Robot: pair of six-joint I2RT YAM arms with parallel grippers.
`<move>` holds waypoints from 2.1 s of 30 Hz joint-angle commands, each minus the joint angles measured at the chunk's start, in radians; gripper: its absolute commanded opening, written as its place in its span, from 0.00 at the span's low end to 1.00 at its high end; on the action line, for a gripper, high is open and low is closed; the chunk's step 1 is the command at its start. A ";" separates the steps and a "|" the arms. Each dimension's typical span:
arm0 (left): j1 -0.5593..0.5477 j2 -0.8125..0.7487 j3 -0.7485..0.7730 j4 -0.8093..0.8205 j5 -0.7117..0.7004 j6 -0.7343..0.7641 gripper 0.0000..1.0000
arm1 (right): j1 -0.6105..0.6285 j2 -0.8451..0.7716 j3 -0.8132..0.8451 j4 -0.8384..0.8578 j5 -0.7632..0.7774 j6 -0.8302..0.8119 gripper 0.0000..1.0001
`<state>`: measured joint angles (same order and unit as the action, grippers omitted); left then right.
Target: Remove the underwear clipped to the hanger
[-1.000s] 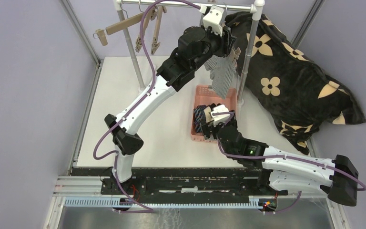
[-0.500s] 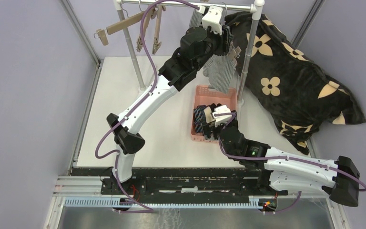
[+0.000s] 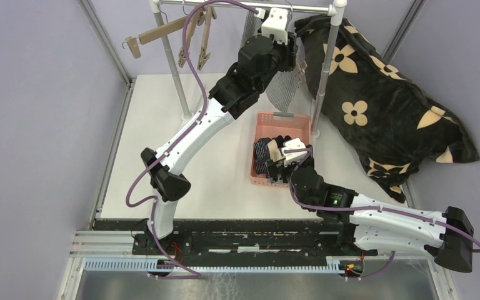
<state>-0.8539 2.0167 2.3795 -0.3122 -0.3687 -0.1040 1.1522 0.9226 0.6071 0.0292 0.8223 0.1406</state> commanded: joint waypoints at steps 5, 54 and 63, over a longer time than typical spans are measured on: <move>0.007 -0.066 -0.051 -0.015 -0.151 -0.001 0.53 | 0.007 -0.019 0.000 0.023 0.019 -0.003 0.95; 0.020 -0.457 -0.463 0.097 -0.251 0.203 0.03 | 0.014 0.068 0.042 0.067 0.028 -0.039 0.94; 0.020 -0.654 -0.731 -0.034 -0.268 0.204 0.03 | 0.011 0.109 0.129 0.094 0.107 -0.119 1.00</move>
<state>-0.8371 1.4761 1.7313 -0.3210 -0.6094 0.0593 1.1587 1.0103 0.6590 0.0692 0.8589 0.0803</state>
